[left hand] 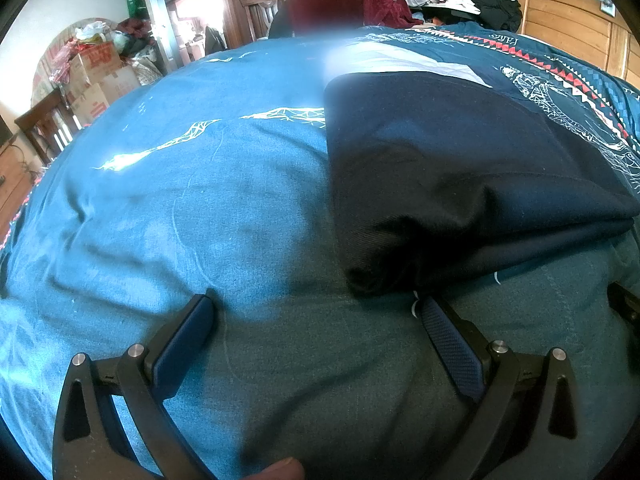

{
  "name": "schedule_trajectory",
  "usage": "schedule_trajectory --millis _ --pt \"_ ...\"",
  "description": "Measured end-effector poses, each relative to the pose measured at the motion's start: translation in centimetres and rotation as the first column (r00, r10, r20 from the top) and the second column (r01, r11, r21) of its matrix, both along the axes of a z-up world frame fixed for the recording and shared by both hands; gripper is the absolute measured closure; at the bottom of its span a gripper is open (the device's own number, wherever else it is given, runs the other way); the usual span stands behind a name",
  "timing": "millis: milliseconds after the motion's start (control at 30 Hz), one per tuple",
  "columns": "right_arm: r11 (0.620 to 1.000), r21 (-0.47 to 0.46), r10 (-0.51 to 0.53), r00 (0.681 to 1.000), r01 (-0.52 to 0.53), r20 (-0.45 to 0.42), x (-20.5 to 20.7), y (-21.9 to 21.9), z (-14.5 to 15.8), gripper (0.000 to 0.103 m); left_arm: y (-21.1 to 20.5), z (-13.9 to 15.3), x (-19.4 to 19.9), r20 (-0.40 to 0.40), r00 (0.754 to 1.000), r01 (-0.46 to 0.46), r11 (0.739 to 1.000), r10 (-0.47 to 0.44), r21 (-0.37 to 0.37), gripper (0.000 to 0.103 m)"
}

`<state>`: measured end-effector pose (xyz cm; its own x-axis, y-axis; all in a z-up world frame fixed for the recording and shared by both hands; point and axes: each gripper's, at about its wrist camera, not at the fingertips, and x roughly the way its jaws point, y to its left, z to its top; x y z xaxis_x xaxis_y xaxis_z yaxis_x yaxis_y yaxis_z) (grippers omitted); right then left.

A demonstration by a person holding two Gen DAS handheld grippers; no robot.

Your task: Fold large clothes

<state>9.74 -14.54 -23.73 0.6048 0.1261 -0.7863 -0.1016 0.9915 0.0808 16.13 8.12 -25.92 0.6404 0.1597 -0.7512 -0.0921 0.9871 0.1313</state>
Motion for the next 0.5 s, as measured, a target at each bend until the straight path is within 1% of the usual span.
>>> schedule_trajectory --millis 500 --pt "1.000 -0.006 0.000 1.000 0.000 0.000 -0.02 0.01 0.06 0.000 0.01 0.00 -0.01 -0.001 1.000 0.000 1.000 0.000 -0.002 0.000"
